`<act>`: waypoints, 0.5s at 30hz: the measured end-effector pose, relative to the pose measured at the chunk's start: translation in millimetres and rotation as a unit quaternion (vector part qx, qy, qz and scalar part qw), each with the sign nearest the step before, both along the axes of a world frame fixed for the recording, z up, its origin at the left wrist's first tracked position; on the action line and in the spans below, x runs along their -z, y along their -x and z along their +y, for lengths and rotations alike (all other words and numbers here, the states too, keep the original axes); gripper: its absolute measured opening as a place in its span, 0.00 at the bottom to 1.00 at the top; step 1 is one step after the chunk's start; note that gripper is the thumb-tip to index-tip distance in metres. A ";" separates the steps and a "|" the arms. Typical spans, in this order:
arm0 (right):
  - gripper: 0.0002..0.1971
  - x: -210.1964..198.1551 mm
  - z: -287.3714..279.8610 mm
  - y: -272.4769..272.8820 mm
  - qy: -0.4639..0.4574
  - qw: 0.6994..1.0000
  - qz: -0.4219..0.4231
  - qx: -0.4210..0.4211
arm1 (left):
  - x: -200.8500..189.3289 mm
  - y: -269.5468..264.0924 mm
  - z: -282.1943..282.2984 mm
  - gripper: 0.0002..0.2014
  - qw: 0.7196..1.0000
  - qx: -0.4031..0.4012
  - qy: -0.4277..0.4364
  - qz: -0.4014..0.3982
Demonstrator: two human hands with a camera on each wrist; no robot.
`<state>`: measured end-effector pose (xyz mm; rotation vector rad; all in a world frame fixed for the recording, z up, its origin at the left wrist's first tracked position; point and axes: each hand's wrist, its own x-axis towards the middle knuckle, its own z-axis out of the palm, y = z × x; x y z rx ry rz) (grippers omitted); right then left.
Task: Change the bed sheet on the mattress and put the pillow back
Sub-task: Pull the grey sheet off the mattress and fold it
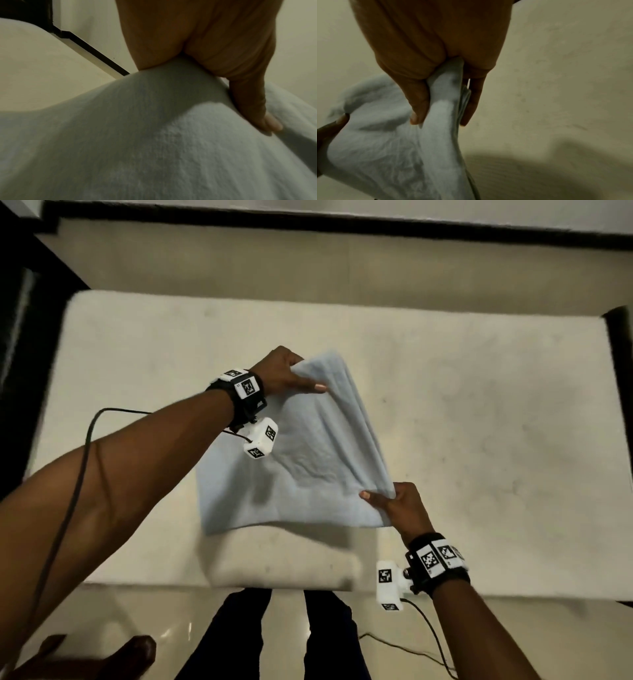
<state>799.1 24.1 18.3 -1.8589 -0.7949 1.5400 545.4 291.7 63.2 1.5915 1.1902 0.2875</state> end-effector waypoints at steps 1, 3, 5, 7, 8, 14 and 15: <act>0.28 -23.2 6.0 5.7 -0.023 1.000 -0.011 0.001 | -28.1 11.5 -1.4 0.35 1.000 -0.015 -0.008 -0.011; 0.28 -56.6 21.8 8.8 -0.053 0.998 -0.030 -0.001 | -63.3 28.2 -2.4 0.36 0.999 -0.042 -0.023 -0.021; 0.28 -100.6 37.9 16.1 -0.092 0.995 -0.038 -0.008 | -108.7 50.7 -7.1 0.34 0.996 -0.082 -0.042 -0.023; 0.28 -143.2 57.4 18.3 -0.138 0.988 -0.056 -0.029 | -145.8 72.9 -7.6 0.32 0.990 -0.117 -0.059 -0.049; 0.28 -162.0 67.2 18.4 -0.159 0.983 -0.079 -0.043 | -160.0 83.4 -8.5 0.31 0.988 -0.129 -0.061 -0.057; 0.29 -274.1 101.6 29.7 -0.259 0.930 -0.237 -0.112 | -236.7 139.2 -27.3 0.30 0.978 -0.153 -0.104 -0.093; 0.27 -285.6 101.9 32.4 -0.273 0.921 -0.253 -0.117 | -244.7 147.0 -33.6 0.28 0.977 -0.153 -0.109 -0.103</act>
